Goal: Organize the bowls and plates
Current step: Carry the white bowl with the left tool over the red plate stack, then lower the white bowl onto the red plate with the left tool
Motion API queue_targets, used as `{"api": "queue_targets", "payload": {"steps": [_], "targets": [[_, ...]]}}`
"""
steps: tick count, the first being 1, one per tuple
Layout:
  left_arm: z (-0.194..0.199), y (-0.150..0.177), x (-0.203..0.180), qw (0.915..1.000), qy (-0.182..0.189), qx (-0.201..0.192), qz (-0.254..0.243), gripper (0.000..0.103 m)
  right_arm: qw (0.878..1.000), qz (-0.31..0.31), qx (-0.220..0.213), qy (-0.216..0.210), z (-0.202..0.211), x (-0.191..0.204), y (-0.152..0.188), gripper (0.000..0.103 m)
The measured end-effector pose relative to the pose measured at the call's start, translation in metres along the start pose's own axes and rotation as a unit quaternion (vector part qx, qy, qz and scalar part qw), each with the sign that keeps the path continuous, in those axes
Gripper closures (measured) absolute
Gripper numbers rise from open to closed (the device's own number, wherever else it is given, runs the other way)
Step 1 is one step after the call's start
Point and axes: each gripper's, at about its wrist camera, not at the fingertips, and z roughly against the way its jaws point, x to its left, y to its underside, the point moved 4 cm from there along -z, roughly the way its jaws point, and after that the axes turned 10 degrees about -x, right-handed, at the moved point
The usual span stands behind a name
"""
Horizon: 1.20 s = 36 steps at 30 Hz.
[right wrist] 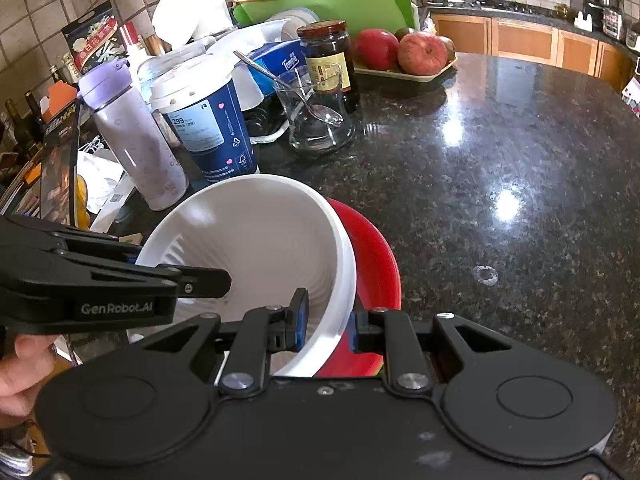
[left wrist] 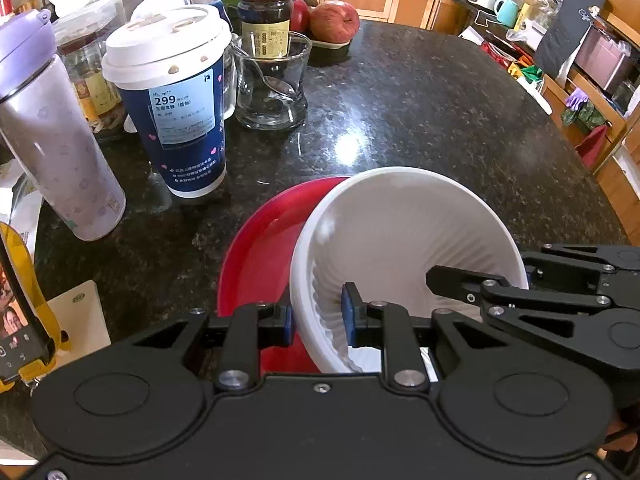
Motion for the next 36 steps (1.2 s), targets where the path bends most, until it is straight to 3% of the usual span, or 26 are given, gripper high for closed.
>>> {"api": "queue_targets", "payload": {"steps": [15,36], "targets": [[0.006,-0.003,0.004,0.9991,-0.032,-0.027,-0.008,0.068,1.0,-0.004,-0.017,0.005,0.001,0.002,-0.002,0.079],[0.017,-0.008,0.01,0.9988,-0.031,-0.037,-0.011,0.068,0.998,0.001,-0.064,0.016,0.026,0.009,-0.013,0.079]]}}
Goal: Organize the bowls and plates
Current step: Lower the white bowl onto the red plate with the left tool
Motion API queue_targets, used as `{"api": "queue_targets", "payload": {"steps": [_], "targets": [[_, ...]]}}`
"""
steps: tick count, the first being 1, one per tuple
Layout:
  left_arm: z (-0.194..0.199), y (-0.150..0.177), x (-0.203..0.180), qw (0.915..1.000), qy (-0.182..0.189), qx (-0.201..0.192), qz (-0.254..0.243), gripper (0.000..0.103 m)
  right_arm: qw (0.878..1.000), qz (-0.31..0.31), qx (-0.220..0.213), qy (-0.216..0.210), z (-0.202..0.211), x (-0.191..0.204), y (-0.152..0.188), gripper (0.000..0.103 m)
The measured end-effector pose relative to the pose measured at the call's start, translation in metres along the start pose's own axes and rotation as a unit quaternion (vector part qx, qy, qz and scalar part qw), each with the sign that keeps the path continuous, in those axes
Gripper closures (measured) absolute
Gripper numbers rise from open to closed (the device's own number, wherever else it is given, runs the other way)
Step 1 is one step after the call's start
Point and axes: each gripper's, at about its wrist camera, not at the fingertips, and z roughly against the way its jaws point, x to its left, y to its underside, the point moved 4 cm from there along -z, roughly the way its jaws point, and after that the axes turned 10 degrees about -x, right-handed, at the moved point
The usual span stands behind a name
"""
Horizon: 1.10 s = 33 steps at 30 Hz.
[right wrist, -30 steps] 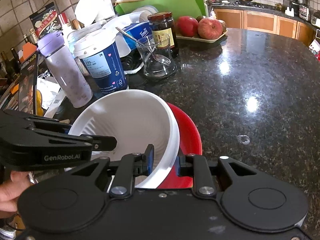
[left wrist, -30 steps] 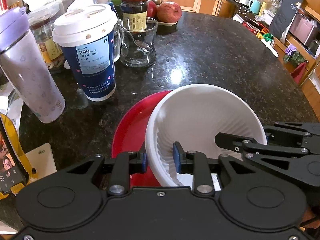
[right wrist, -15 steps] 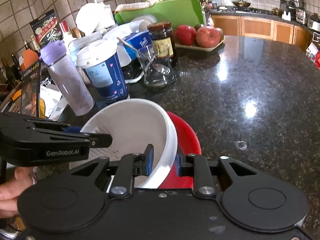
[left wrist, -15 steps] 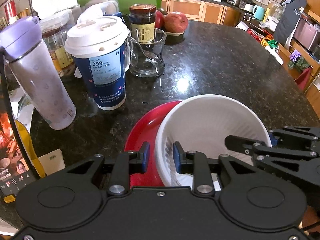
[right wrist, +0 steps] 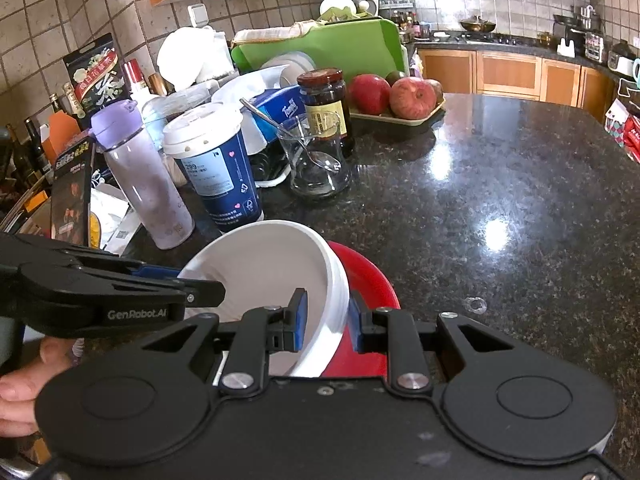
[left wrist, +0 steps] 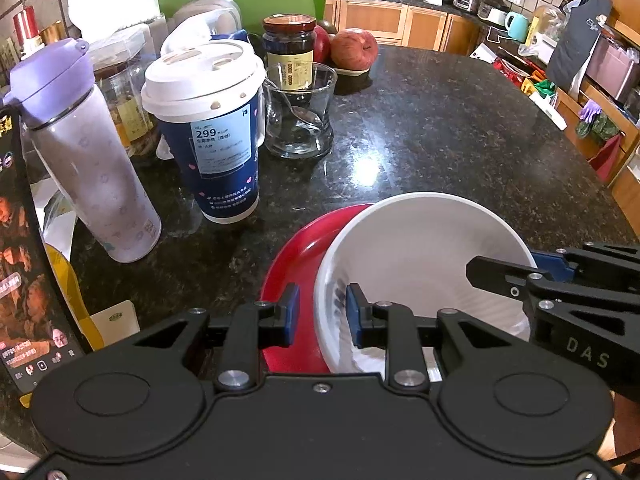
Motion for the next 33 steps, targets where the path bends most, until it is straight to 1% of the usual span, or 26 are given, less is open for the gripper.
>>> {"api": "queue_targets", "payload": {"steps": [7,11,16,18,20,23,26,29,31,33], "targets": [[0.008,-0.002,0.003,0.9999,-0.006,-0.015,-0.003,0.068,1.0,0.002,-0.024,0.007,0.01,0.004,-0.005,0.078],[0.008,-0.003,0.004,0.9999,-0.001,-0.016,-0.001,0.068,0.999,-0.004,-0.035,0.015,0.014,0.004,-0.006,0.075],[0.019,-0.008,0.005,0.9993,0.003,-0.035,0.009,0.068,0.998,-0.012,-0.055,0.024,0.026,0.0,-0.008,0.071],[0.025,-0.012,0.004,0.9985,-0.007,-0.053,0.011,0.068,0.997,-0.009,-0.064,0.028,0.031,-0.001,-0.009,0.069],[0.031,-0.015,0.003,0.9972,-0.022,-0.07,0.009,0.068,0.997,-0.005,-0.073,0.032,0.034,-0.002,-0.009,0.064],[0.039,-0.017,0.0,0.9955,-0.036,-0.087,0.009,0.068,0.996,0.001,-0.086,0.036,0.04,-0.003,-0.01,0.059],[0.045,-0.015,-0.003,0.9945,-0.044,-0.094,0.013,0.068,0.995,0.003,-0.094,0.038,0.045,-0.003,-0.008,0.053],[0.049,-0.013,-0.009,0.9931,-0.058,-0.102,0.009,0.068,0.994,0.008,-0.103,0.04,0.051,-0.001,-0.005,0.049],[0.051,-0.01,-0.015,0.9921,-0.068,-0.105,0.001,0.068,0.993,0.014,-0.106,0.042,0.055,0.001,-0.001,0.048],[0.054,-0.006,-0.02,0.992,-0.068,-0.106,-0.005,0.067,0.993,0.019,-0.106,0.044,0.059,0.002,0.004,0.048]]}}
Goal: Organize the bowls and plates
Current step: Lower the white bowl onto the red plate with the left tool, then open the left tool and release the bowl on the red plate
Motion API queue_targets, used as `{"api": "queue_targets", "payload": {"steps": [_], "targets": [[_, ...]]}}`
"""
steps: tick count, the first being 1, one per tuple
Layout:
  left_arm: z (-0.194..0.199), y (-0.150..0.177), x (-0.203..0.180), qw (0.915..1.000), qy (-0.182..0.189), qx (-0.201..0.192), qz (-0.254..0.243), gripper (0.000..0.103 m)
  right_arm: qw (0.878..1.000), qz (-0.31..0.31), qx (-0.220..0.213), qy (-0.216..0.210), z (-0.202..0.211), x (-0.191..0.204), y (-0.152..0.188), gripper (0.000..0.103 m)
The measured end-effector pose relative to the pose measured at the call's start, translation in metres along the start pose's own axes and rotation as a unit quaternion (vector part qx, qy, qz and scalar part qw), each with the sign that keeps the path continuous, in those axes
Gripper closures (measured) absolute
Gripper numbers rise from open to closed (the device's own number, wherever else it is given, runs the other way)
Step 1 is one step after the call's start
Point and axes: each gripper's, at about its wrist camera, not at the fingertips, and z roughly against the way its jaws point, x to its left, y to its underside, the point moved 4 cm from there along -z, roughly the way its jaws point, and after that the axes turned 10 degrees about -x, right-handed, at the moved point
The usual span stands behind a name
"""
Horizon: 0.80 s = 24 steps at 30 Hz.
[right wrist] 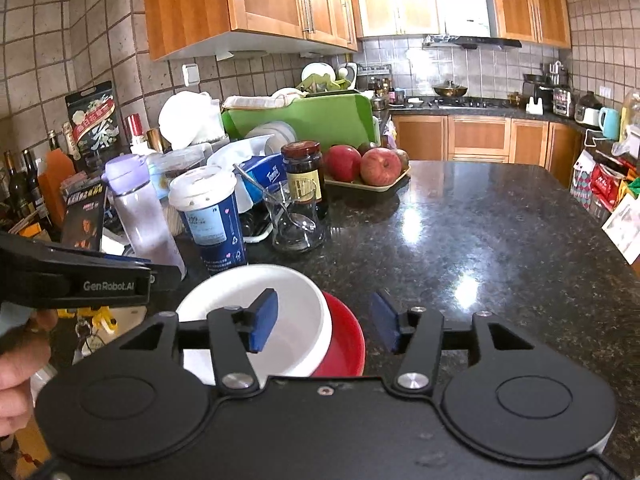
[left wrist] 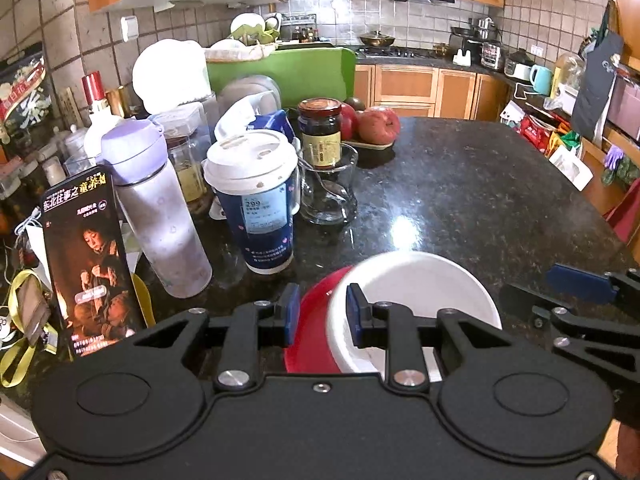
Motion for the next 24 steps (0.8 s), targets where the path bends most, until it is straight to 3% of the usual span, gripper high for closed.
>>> {"api": "queue_targets", "payload": {"steps": [6,12,18,24], "targets": [[0.008,0.011,-0.011,0.9997,0.009,0.02,-0.01,0.067,1.0,0.005,-0.002,0.016,0.019,0.0,0.008,0.048],[0.016,0.024,-0.013,0.9996,-0.008,0.027,0.001,0.067,0.999,0.003,-0.009,0.032,0.037,0.003,0.016,0.048],[0.02,0.032,-0.017,0.9995,0.024,0.021,0.005,0.067,0.999,-0.007,-0.005,0.044,0.047,0.005,0.024,0.048],[0.021,0.036,-0.009,0.9967,0.033,0.019,0.072,0.06,0.998,-0.014,0.0,0.054,0.051,0.005,0.031,0.048]]}}
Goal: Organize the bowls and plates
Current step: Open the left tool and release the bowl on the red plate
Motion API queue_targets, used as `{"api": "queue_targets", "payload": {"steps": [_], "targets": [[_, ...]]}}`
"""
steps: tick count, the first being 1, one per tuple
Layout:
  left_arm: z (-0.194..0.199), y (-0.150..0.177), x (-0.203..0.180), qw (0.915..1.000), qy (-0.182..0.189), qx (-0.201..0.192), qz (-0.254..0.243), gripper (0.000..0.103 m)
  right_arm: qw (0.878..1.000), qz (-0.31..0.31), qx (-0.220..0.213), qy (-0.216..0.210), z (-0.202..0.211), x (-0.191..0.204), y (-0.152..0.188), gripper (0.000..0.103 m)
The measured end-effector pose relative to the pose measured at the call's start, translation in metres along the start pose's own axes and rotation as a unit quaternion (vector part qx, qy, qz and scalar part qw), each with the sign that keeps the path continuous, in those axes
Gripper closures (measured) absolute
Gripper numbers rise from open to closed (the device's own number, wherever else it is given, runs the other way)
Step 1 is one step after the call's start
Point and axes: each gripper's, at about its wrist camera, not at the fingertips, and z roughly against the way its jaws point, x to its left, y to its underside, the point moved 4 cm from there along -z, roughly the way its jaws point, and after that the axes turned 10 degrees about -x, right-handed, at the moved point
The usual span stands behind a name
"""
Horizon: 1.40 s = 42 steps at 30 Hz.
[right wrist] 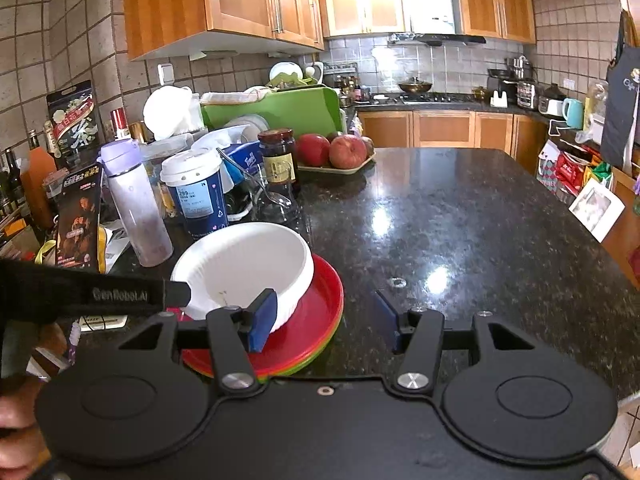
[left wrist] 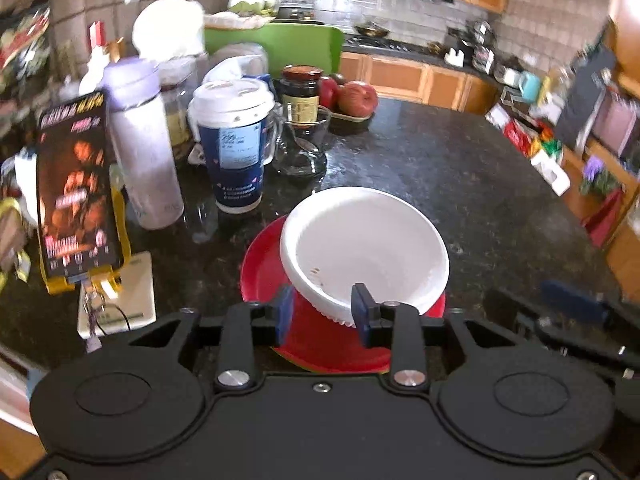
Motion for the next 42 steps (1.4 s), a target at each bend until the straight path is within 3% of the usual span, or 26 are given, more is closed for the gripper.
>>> {"api": "queue_targets", "payload": {"steps": [5,12,20,32,42], "targets": [[-0.001,0.003,0.008,0.9982,0.037,0.002,0.047,0.055,1.0,-0.005,0.001,0.008,0.002,0.0,0.002,0.048],[-0.002,0.008,-0.002,0.9989,-0.012,-0.003,-0.045,0.055,1.0,-0.006,0.004,0.013,0.0,0.002,0.005,0.048],[0.007,0.009,-0.007,0.9958,-0.035,-0.026,-0.08,0.055,1.0,-0.003,0.004,0.011,-0.001,0.005,0.006,0.048],[0.004,0.016,-0.008,0.9947,-0.046,-0.007,-0.092,0.055,1.0,-0.003,0.005,0.019,-0.001,0.005,0.008,0.048],[0.011,0.016,-0.006,0.995,-0.051,-0.018,-0.084,0.055,1.0,-0.003,0.006,0.019,0.001,0.006,0.008,0.048]]}}
